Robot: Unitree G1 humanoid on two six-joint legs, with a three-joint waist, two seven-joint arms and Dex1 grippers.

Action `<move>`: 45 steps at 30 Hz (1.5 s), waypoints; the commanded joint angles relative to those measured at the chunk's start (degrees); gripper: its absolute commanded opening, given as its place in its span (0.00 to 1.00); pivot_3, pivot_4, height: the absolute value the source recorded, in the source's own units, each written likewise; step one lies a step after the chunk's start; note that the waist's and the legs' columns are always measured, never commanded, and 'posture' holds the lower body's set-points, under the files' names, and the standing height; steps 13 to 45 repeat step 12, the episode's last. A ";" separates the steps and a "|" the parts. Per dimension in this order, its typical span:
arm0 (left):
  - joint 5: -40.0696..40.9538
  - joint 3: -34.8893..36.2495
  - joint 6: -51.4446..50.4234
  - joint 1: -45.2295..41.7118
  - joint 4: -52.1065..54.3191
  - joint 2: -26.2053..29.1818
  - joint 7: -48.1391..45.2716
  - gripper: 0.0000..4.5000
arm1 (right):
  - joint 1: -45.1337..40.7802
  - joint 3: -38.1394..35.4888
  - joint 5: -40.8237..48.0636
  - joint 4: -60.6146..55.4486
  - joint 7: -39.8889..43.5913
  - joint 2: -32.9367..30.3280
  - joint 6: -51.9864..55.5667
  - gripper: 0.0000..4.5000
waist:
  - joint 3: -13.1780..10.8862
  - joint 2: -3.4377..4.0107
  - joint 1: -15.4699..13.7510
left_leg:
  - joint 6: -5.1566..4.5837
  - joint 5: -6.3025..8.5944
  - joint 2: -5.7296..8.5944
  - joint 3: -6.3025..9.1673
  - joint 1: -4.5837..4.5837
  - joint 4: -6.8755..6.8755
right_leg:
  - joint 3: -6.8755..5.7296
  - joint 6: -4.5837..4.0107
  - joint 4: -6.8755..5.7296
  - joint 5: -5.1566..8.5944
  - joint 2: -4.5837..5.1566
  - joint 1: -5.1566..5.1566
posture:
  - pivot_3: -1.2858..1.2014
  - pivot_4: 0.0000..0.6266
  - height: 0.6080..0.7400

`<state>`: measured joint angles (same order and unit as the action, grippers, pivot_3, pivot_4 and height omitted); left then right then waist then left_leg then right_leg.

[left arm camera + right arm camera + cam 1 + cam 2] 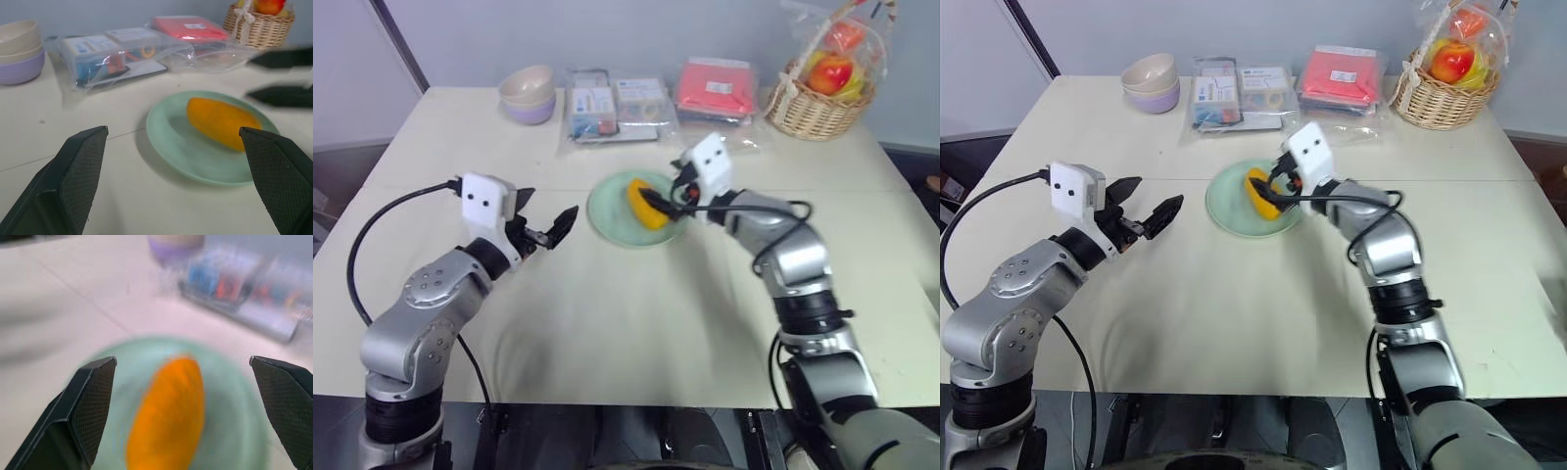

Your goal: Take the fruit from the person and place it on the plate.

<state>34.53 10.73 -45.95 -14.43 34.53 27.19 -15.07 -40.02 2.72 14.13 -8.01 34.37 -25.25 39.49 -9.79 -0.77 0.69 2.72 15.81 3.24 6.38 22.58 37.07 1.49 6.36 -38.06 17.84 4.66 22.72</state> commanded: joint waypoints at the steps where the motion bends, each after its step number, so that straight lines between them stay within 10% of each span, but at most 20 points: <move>1: 1.26 0.18 0.28 -0.74 1.89 2.02 -2.82 1.00 | 1.90 -6.47 7.05 -12.15 6.85 -8.12 4.34 0.99 | -0.01 0.00 -0.04 | -0.13 0.07 0.00 0.01 0.00 0.01 | -0.01 0.00 0.01 0.00 0.00 -0.01 | 0.52 0.24 1.00; 12: 6.28 2.46 -1.78 0.06 4.95 5.74 -5.58 1.00 | 16.13 -20.91 20.61 -25.33 16.89 -25.06 8.59 0.99 | -0.02 0.02 0.01 | -0.26 0.15 -0.05 -0.01 -0.05 0.02 | 0.00 0.00 0.05 0.00 0.00 -0.11 | 0.52 0.24 1.00; 45: 6.28 2.46 -1.78 0.06 4.95 5.74 -5.58 1.00 | 16.13 -20.91 20.61 -25.33 16.89 -25.06 8.59 0.99 | -0.02 0.02 0.01 | -0.26 0.15 -0.05 -0.01 -0.05 0.02 | 0.00 0.00 0.05 0.00 0.00 -0.11 | 0.52 0.24 1.00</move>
